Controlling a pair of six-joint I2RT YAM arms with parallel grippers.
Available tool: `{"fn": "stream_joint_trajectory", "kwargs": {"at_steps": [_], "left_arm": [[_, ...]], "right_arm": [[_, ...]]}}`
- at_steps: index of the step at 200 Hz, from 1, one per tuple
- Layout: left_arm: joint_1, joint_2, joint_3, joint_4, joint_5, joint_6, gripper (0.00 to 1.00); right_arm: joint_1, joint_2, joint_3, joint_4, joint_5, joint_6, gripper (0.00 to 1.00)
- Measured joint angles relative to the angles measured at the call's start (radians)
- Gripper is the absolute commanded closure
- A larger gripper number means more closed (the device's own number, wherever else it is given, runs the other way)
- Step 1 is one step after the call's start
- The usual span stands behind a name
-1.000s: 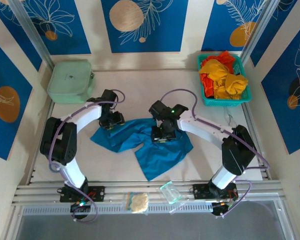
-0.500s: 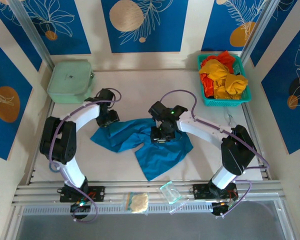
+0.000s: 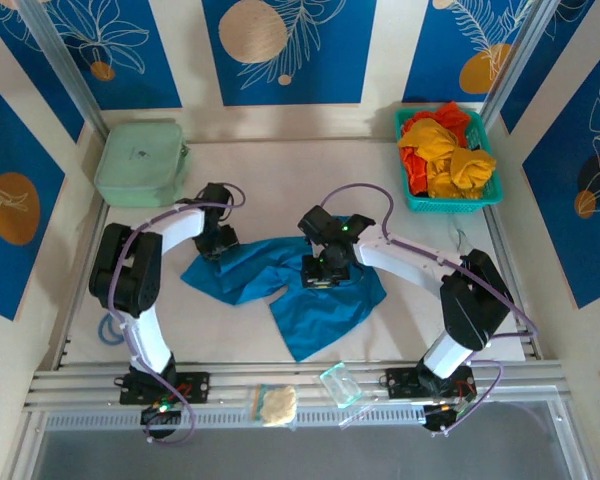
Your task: Fold and stack the t-shirts
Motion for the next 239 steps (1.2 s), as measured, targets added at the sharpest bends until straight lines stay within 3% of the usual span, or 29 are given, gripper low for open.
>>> {"fn": "stream_joint_trajectory", "kwargs": {"at_steps": [45,68,90,115,154,239], "left_arm": [[0.0,0.001,-0.001,0.013,0.0,0.0,0.73],[0.0,0.001,0.0,0.014,0.007,0.0,0.78],[-0.001,0.0,0.005,0.008,0.011,0.005,0.76],[-0.004,-0.023,0.011,-0.008,0.012,0.018,0.57],[-0.005,-0.074,0.017,-0.02,0.019,0.027,0.6],[-0.006,-0.026,0.01,0.006,0.04,0.028,0.59]], "right_arm": [[-0.007,0.0,-0.002,0.0,-0.013,0.003,0.86],[-0.007,0.004,-0.002,0.0,-0.019,0.003,0.88],[-0.007,0.005,-0.002,0.0,-0.022,0.003,0.88],[-0.007,0.01,-0.001,-0.001,-0.024,0.003,0.84],[-0.007,0.017,0.006,-0.002,-0.026,0.003,0.84],[-0.006,0.03,0.027,-0.006,-0.035,0.002,0.84]]}}
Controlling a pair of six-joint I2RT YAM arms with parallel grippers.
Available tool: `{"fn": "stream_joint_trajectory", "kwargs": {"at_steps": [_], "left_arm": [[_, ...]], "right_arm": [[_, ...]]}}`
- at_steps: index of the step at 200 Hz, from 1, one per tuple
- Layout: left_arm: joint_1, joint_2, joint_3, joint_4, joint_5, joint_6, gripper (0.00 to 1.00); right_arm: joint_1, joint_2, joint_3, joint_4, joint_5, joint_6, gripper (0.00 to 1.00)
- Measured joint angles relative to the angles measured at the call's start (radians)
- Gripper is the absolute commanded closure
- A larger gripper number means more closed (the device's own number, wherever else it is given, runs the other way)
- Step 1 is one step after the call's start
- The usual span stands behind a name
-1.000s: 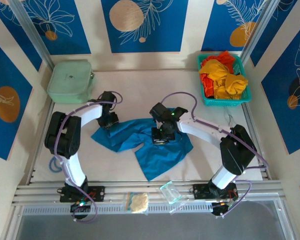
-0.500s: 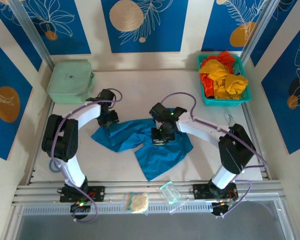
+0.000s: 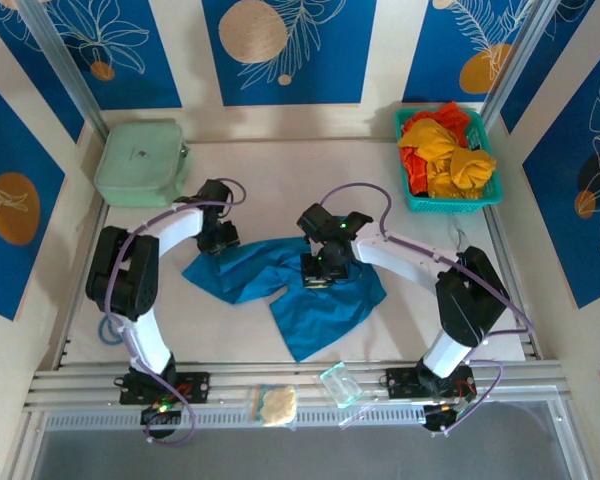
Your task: Fold and stack the t-shirts
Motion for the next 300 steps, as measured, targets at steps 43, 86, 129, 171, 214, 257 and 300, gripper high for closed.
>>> {"fn": "stream_joint_trajectory", "kwargs": {"at_steps": [43,86,129,171,214,257,300], "left_arm": [[-0.002,0.003,0.002,-0.023,-0.049,0.003,0.58],[-0.011,0.003,0.005,-0.064,-0.106,0.015,0.54],[-0.013,0.005,0.007,-0.063,-0.117,0.023,0.58],[-0.016,0.029,0.015,-0.04,-0.103,0.025,0.66],[-0.023,0.042,0.021,-0.031,-0.093,0.029,0.83],[-0.03,0.034,0.049,-0.042,-0.079,0.029,0.9],[-0.06,-0.057,0.126,-0.084,-0.074,0.042,1.0]], "right_arm": [[0.002,0.018,0.007,-0.001,-0.009,-0.003,0.85],[0.003,0.036,0.018,-0.001,-0.014,-0.004,0.85],[0.008,0.047,0.02,-0.002,-0.017,-0.01,0.85],[0.008,0.047,0.02,-0.002,-0.017,-0.01,0.86],[0.008,0.047,0.02,-0.002,-0.017,-0.01,0.87],[0.009,0.047,0.02,-0.002,-0.017,-0.01,0.88],[0.013,0.058,0.02,0.0,-0.017,-0.01,0.89]]}}
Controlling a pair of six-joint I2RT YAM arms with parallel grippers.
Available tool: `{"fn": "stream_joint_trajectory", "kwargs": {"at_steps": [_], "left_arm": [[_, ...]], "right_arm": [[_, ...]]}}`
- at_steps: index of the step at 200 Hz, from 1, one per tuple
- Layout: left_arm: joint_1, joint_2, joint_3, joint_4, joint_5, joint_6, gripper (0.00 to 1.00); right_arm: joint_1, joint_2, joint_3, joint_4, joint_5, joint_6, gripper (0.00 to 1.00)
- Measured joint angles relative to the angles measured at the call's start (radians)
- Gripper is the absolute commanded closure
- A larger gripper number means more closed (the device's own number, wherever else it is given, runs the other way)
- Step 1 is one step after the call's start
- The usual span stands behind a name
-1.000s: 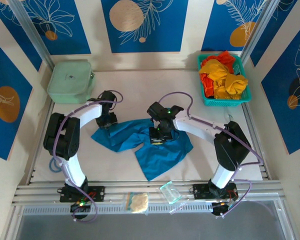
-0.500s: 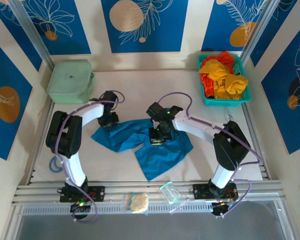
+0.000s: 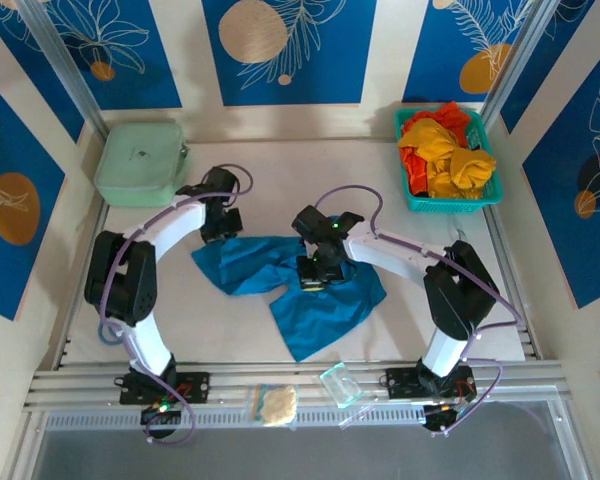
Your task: Fold and stack the t-shirts
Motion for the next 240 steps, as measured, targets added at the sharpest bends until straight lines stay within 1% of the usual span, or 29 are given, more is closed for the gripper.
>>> {"fn": "stream_joint_trajectory", "kwargs": {"at_steps": [21,38,63,93,111,126,132,137,147,158,166,178,190,207,230,240], "left_arm": [[-0.004,-0.035,0.043,-0.011,-0.002,0.013,1.0],[-0.004,-0.035,0.089,-0.034,-0.013,0.023,1.0],[-0.004,-0.019,0.138,-0.064,-0.024,0.041,1.0],[-0.004,0.035,0.146,-0.085,-0.04,0.041,1.0],[-0.004,0.087,0.161,-0.101,-0.045,0.042,1.0],[-0.004,0.145,0.201,-0.12,-0.045,0.05,1.0],[-0.005,0.168,0.225,-0.128,-0.044,0.056,0.94],[-0.005,0.184,0.245,-0.133,-0.043,0.058,0.86],[-0.005,0.211,0.286,-0.143,-0.042,0.071,0.61],[-0.005,0.229,0.323,-0.151,-0.039,0.074,0.4],[-0.006,0.232,0.343,-0.154,-0.038,0.079,0.3],[-0.006,0.23,0.365,-0.161,-0.039,0.083,0.21],[-0.006,0.225,0.373,-0.161,-0.05,0.089,0.15],[-0.003,0.203,0.365,-0.177,-0.082,0.094,0.14],[0.029,0.121,0.28,-0.182,-0.109,0.089,0.18],[0.061,0.071,0.221,-0.181,-0.11,0.084,0.25]], "right_arm": [[0.006,0.0,0.0,0.003,0.0,0.001,0.89],[0.007,0.0,0.0,0.003,0.0,0.003,0.88],[0.007,0.0,0.0,0.005,0.001,0.01,0.87],[0.006,0.0,-0.004,0.018,0.005,0.027,0.87],[0.0,-0.001,-0.011,0.028,0.011,0.045,0.84],[-0.007,-0.001,-0.014,0.036,0.021,0.055,0.78],[-0.012,-0.001,-0.014,0.042,0.024,0.056,0.76],[-0.017,0.0,-0.013,0.048,0.027,0.055,0.74],[-0.029,0.0,-0.007,0.056,0.032,0.051,0.71],[-0.042,0.0,0.009,0.066,0.036,0.026,0.68],[-0.048,0.007,0.035,0.074,0.039,0.003,0.66],[-0.058,0.032,0.1,0.093,0.042,-0.05,0.64],[-0.063,0.074,0.173,0.124,0.03,-0.111,0.62],[-0.063,0.158,0.298,0.153,0.001,-0.204,0.62],[-0.063,0.315,0.498,0.151,-0.048,-0.311,0.62],[-0.063,0.393,0.589,0.145,-0.067,-0.349,0.61]]}}
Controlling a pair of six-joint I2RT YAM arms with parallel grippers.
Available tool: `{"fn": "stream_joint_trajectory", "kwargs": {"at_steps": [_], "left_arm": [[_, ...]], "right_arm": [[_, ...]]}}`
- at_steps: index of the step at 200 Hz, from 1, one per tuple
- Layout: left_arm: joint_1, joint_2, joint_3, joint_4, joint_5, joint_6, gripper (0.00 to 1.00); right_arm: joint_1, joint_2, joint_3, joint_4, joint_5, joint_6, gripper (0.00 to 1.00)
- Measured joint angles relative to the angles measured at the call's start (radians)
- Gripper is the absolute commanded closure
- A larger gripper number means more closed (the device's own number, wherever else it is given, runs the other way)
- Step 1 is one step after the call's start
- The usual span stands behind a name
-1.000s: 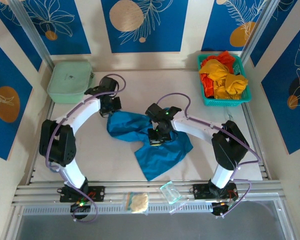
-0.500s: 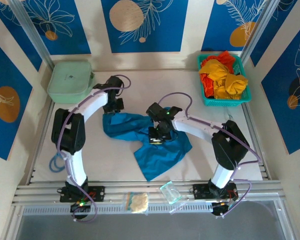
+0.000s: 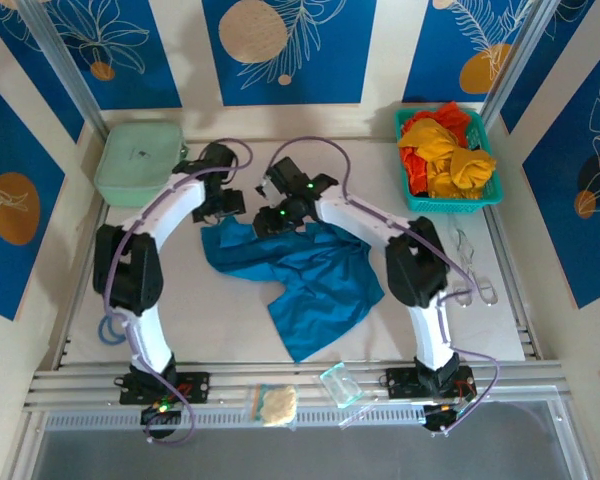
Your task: Fold and stack the t-shirts
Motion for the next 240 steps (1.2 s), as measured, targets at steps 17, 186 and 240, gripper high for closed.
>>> {"fn": "stream_joint_trajectory", "kwargs": {"at_steps": [17,186,240], "left_arm": [[0.076,-0.064,-0.099,0.008,0.008,-0.015,0.35],[0.197,0.105,-0.254,0.267,0.09,-0.095,0.96],[0.199,0.03,-0.36,0.353,0.096,-0.101,1.0]], "right_arm": [[0.0,0.127,0.141,-0.025,-0.032,-0.056,0.58],[0.026,0.547,0.687,-0.182,0.034,-0.203,0.91],[0.018,0.554,0.718,-0.186,0.064,-0.189,1.0]]}}
